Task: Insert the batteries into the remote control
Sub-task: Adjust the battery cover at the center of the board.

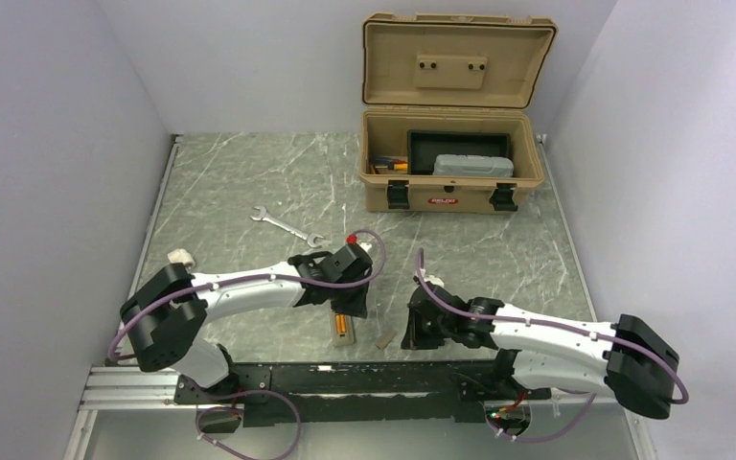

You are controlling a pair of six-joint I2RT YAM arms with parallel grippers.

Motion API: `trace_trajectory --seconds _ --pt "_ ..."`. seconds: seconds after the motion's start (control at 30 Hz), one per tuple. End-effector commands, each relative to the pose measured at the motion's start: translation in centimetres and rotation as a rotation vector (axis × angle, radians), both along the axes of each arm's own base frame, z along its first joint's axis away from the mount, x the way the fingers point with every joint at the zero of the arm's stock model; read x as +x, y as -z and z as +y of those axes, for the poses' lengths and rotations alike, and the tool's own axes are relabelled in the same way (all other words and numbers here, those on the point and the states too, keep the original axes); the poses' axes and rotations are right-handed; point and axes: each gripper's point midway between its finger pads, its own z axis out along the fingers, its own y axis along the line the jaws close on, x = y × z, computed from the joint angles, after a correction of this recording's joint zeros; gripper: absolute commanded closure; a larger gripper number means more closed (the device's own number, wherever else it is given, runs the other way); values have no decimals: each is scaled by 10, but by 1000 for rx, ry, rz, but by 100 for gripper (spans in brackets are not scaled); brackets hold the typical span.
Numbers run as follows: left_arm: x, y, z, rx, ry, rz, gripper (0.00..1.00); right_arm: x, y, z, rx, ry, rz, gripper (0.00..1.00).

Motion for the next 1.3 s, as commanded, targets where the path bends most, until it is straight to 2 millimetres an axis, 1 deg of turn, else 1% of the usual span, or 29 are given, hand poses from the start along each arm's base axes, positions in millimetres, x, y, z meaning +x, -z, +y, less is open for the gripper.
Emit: trace_trajectory --seconds 0.0,0.13,0.23,0.37,0.53,0.63,0.8,0.9,1.13,1.2,1.27 --pt "4 0 -6 15 23 -18 100 -4 -1 18 58 -39 30 100" --pt "-2 10 -3 33 25 4 100 -4 4 25 56 -46 52 100" --pt "-7 16 1 35 20 20 100 0 8 25 45 -19 58 100" --pt "-14 21 2 9 17 42 100 6 12 25 51 25 60 100" --pt "-20 25 0 -11 20 66 100 17 19 20 34 83 59 100" --pt "-23 27 -1 -15 26 74 100 29 23 16 14 111 51 100" --pt "-26 29 -3 -20 35 86 100 43 25 17 14 121 36 100" --pt "-27 31 -4 -21 39 91 100 49 26 20 18 114 33 100" --pt "-30 33 -6 -26 39 104 100 64 23 38 43 81 31 100" --pt "-30 33 -5 -26 38 105 100 66 23 38 33 82 28 100" --pt "-31 34 -4 -22 37 108 100 67 21 32 18 99 16 100"
